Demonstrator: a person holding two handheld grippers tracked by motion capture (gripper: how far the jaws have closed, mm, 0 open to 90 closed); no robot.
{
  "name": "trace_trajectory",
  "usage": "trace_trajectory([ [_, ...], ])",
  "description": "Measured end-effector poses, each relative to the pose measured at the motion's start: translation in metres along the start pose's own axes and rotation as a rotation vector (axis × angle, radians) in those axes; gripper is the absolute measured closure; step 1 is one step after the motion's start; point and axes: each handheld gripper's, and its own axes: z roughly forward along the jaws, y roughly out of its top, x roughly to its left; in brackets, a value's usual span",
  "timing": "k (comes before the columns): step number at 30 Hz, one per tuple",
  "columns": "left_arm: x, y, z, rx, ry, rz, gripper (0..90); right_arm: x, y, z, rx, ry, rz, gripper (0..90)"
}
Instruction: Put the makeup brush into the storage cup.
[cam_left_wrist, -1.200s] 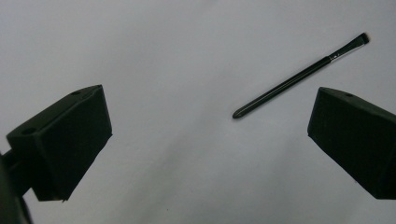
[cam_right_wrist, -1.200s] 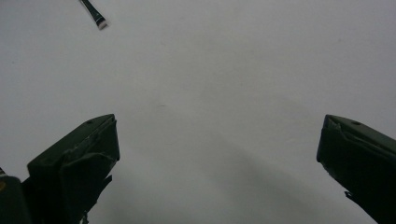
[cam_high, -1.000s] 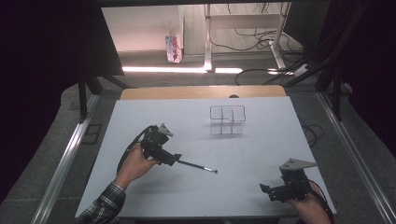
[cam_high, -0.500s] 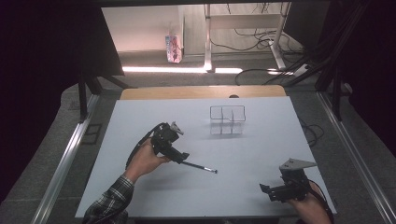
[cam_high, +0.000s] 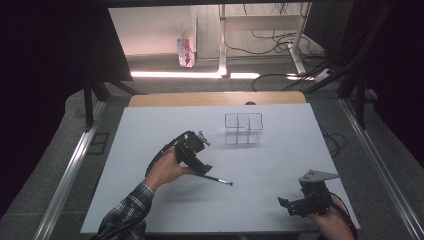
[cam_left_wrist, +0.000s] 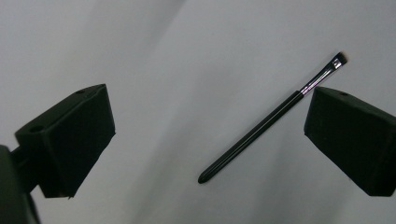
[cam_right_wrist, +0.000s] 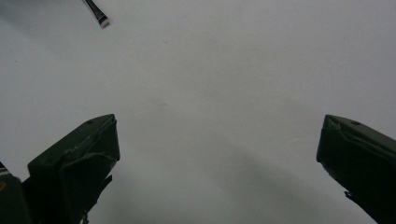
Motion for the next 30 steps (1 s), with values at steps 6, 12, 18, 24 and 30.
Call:
trace_trajectory([
  [6, 0.000, 0.002, 0.002, 0.009, 0.002, 0.014, 4.8, 0.000, 0.000, 0.000, 0.001, 0.001, 0.000, 0.0],
  [12, -0.001, 0.000, 0.010, 0.027, -0.002, 0.035, 6.9, 0.000, 0.000, 0.001, 0.002, 0.001, -0.008, 0.0],
  [18, -0.003, -0.004, 0.020, 0.048, -0.017, 0.048, 8.3, 0.000, 0.000, 0.001, 0.002, 0.002, -0.009, 0.0],
  [24, -0.005, -0.008, 0.029, 0.060, -0.027, 0.060, 9.9, 0.000, 0.000, 0.001, 0.003, 0.004, -0.009, 0.0],
  [30, -0.007, -0.013, 0.037, 0.070, -0.043, 0.073, 12.1, 0.001, 0.000, 0.001, 0.005, 0.005, -0.009, 0.0],
])
